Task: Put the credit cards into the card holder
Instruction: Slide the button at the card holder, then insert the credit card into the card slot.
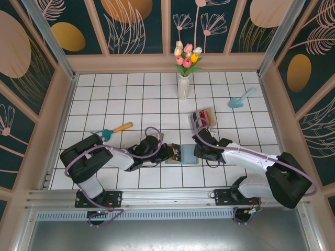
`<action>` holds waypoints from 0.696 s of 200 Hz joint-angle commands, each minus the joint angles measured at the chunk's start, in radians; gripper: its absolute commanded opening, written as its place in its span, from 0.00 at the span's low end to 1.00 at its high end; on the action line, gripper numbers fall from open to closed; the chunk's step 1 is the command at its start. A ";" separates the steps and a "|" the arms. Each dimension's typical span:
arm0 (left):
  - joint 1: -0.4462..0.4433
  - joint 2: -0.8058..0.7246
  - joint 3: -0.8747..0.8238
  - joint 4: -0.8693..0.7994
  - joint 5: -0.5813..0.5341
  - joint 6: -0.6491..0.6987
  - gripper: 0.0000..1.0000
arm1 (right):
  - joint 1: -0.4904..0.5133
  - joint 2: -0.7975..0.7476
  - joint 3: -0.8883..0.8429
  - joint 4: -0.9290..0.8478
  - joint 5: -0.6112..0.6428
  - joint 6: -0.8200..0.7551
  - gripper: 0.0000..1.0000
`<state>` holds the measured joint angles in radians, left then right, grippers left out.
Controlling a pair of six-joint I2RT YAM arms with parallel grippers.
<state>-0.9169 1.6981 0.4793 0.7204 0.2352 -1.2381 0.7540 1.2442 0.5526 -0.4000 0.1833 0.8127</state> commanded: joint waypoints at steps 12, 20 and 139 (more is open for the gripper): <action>-0.007 0.010 0.016 -0.033 0.013 0.017 0.00 | -0.039 -0.009 -0.025 0.000 -0.026 -0.018 0.41; -0.008 0.009 0.016 -0.033 0.013 0.016 0.00 | -0.052 -0.008 -0.026 -0.008 -0.022 -0.020 0.40; -0.008 0.035 0.027 0.044 0.072 0.018 0.00 | -0.074 0.034 -0.054 0.106 -0.163 -0.080 0.14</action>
<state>-0.9169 1.6981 0.4946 0.7136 0.2790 -1.2274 0.6823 1.2678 0.5144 -0.3180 0.0429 0.7422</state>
